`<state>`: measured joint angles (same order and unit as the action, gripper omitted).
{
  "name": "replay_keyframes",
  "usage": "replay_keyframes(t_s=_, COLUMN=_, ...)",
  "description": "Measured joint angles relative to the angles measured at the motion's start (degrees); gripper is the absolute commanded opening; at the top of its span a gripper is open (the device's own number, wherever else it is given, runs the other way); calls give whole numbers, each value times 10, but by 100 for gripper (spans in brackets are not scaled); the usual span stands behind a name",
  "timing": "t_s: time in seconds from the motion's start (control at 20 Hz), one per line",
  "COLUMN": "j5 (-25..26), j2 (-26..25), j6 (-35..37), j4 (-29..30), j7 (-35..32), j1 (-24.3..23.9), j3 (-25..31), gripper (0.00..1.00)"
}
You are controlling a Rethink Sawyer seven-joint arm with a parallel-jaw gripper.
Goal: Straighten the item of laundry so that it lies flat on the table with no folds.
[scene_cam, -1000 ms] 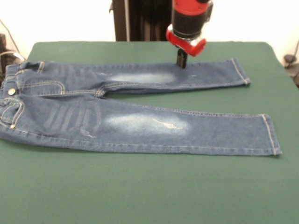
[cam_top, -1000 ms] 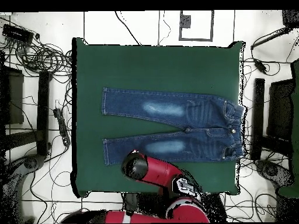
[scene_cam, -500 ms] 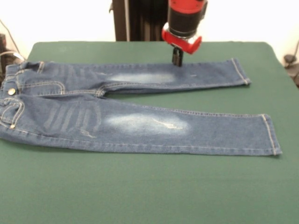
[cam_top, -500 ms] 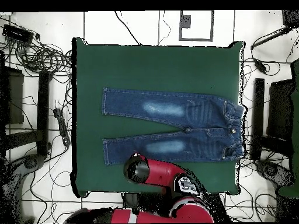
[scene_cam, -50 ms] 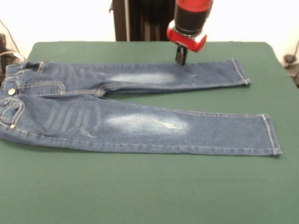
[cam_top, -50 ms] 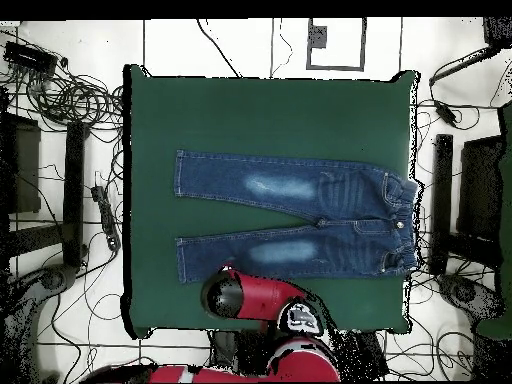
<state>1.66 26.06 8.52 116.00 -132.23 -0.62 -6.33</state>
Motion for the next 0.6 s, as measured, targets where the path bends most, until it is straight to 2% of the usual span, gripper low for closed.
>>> replay_keyframes(t_s=0.6, j5=0, j2=36, j6=1, j4=0, j7=0, j1=65, j3=-18, gripper=0)
